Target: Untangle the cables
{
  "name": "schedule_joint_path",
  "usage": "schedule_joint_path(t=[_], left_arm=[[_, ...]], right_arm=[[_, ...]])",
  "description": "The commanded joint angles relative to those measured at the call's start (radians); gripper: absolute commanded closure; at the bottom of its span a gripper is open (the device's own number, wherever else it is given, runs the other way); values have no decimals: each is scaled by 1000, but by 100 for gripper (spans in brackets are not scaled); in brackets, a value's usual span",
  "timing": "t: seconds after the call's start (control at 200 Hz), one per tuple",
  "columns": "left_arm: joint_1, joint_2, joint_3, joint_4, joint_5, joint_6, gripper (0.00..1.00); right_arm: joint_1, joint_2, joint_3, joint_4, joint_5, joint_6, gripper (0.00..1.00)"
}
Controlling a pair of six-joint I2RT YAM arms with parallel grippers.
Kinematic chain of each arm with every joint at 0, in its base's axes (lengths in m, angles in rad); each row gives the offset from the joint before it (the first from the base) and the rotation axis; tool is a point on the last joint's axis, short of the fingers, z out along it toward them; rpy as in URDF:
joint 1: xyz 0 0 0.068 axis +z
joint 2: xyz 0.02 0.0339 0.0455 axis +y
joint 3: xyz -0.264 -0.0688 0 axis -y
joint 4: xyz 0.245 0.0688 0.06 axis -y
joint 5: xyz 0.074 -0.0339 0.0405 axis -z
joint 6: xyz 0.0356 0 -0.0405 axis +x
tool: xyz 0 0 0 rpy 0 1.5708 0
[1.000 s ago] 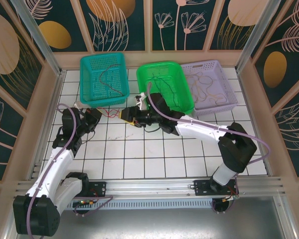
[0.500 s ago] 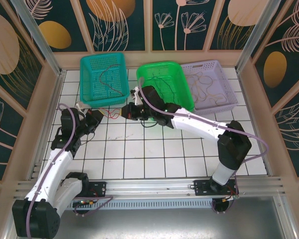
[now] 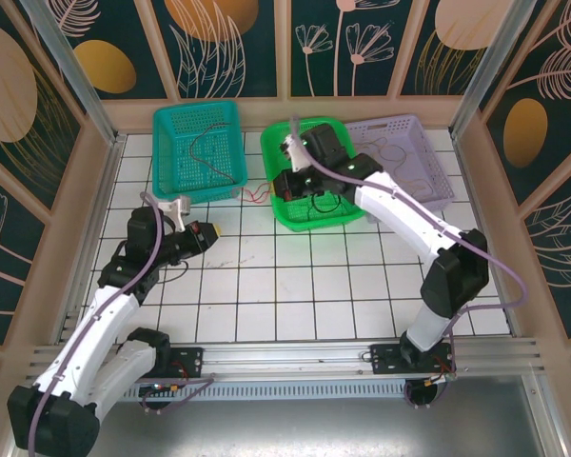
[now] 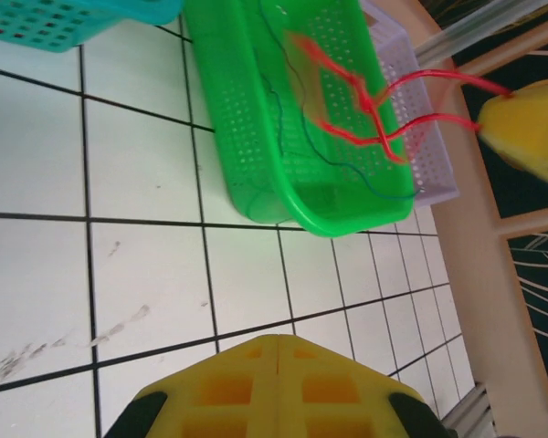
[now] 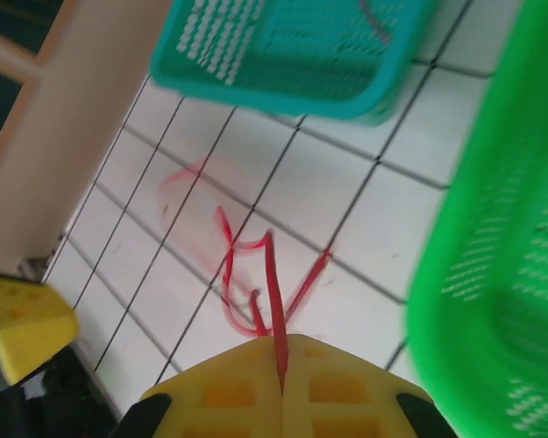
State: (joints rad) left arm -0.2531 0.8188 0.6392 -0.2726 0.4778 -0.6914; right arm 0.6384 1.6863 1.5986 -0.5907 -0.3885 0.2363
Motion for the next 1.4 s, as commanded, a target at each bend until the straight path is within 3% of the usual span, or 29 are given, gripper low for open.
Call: schedule_joint_path(t=[0.0, 0.13, 0.215, 0.26, 0.375, 0.505, 0.621, 0.751, 0.901, 1.391], left_arm=[[5, -24, -4, -30, -35, 13, 100], [5, -31, 7, -20, -74, -45, 100], [5, -40, 21, 6, -112, -185, 65], [5, -43, 9, 80, -91, -310, 57], [-38, -40, -25, 319, -122, -618, 59], [-82, 43, 59, 319, -158, -685, 61], [-142, 98, 82, 418, -179, -748, 72], [-230, 155, 66, 577, -222, -776, 75], [-311, 209, 68, 708, -260, -779, 71], [-354, 380, 178, 615, -314, -597, 62]], right_arm=[[-7, -4, 10, -44, -4, -36, 100], [1, -72, -82, 33, 4, 34, 100], [0, -127, -146, 101, -5, 99, 100], [-3, -158, -182, 147, -11, 149, 100], [-11, -225, -263, 276, -12, 337, 100], [-15, -258, -305, 376, 8, 594, 100], [-13, -261, -329, 416, 17, 852, 100], [-10, -276, -349, 448, 40, 1062, 100], [-10, -267, -323, 415, 38, 1172, 100], [46, -288, -367, 456, 43, 1318, 100]])
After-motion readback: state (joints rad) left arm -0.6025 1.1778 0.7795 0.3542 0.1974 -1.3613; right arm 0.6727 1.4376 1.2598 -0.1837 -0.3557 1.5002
